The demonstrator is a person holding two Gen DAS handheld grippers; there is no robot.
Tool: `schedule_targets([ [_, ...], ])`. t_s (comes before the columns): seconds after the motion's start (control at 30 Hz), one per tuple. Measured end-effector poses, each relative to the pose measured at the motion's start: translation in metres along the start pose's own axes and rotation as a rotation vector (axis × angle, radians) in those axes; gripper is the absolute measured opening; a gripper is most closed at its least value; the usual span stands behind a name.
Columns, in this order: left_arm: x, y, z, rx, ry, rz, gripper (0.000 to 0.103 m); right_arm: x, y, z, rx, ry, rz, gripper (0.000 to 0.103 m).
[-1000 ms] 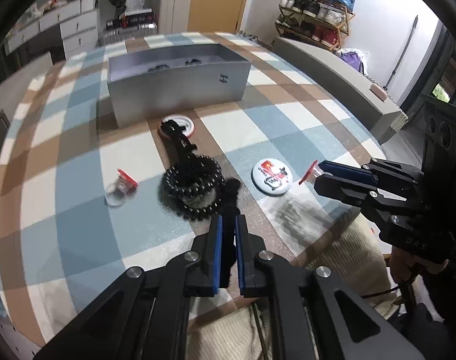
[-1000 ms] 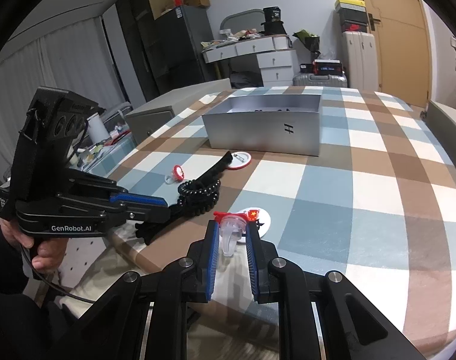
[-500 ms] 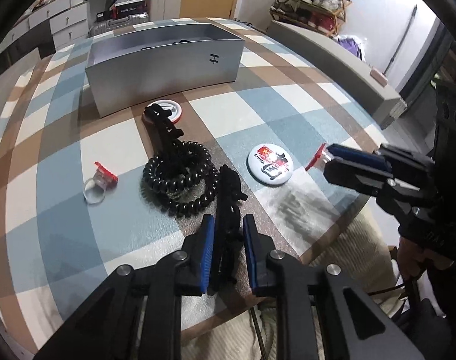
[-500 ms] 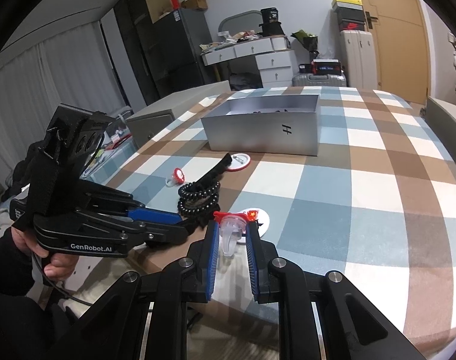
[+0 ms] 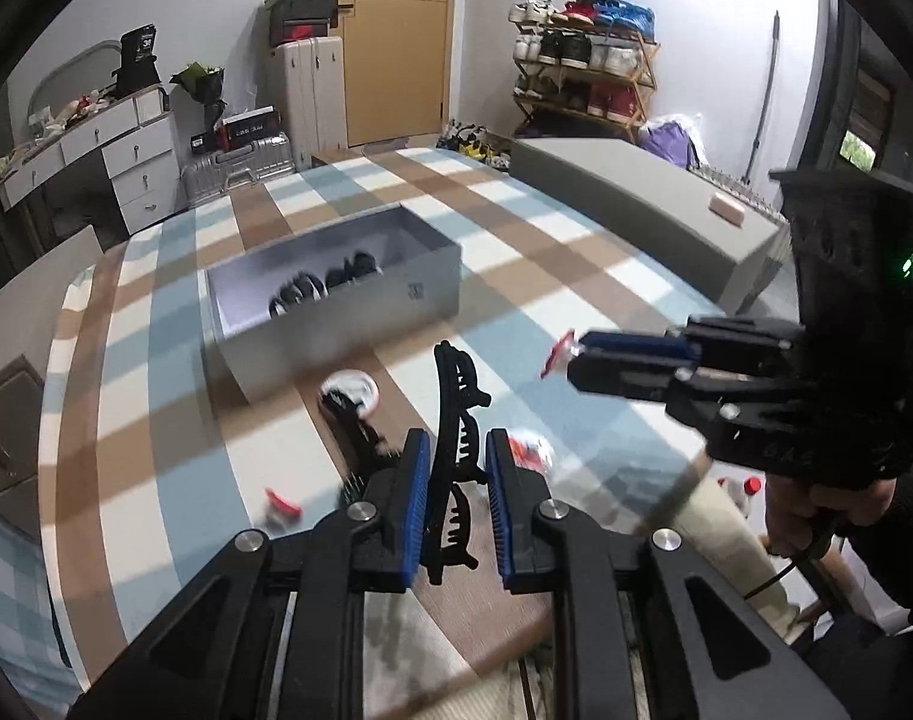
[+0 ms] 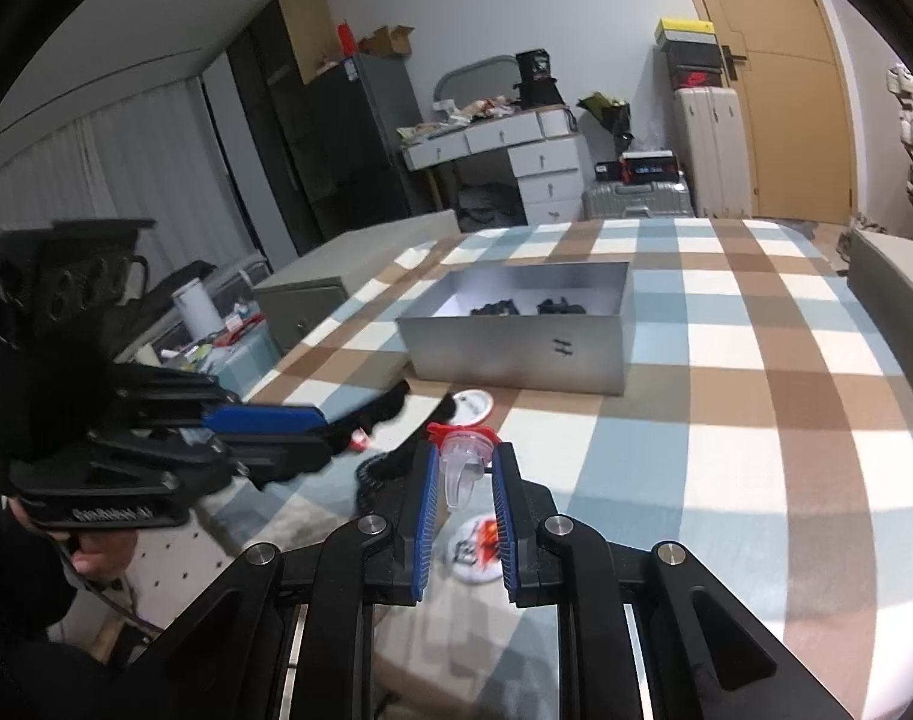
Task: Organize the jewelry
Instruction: 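Carry the claw clip and the ring over the silver box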
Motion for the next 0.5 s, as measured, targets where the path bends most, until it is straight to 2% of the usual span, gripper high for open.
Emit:
schedule_targets([
  [0.17, 0.03, -0.011, -0.008, 0.02, 0.076, 0.005, 0.014, 0.021, 0.008, 0.004, 0.013, 0.017, 0.015, 0.017],
  [0.4, 0.069, -0.04, -0.01, 0.081, 0.166, -0.004, 0.014, 0.073, 0.006, 0.006, 0.038, 0.089, -0.006, 0.017],
  [0.5, 0.083, -0.051, -0.006, 0.152, 0.223, 0.027, 0.014, 0.096, 0.004, 0.013, 0.025, 0.096, -0.046, 0.017],
])
Point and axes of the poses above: each gripper's, at about its wrist camera, not at the fingertips, and z roughly the way its jaws point, y to its right, x to its top, the point moved 8 cm from there along z, roughly the way its jaws point, and after that the axes turned 2 degrees about -x, right-handed, at the moved point
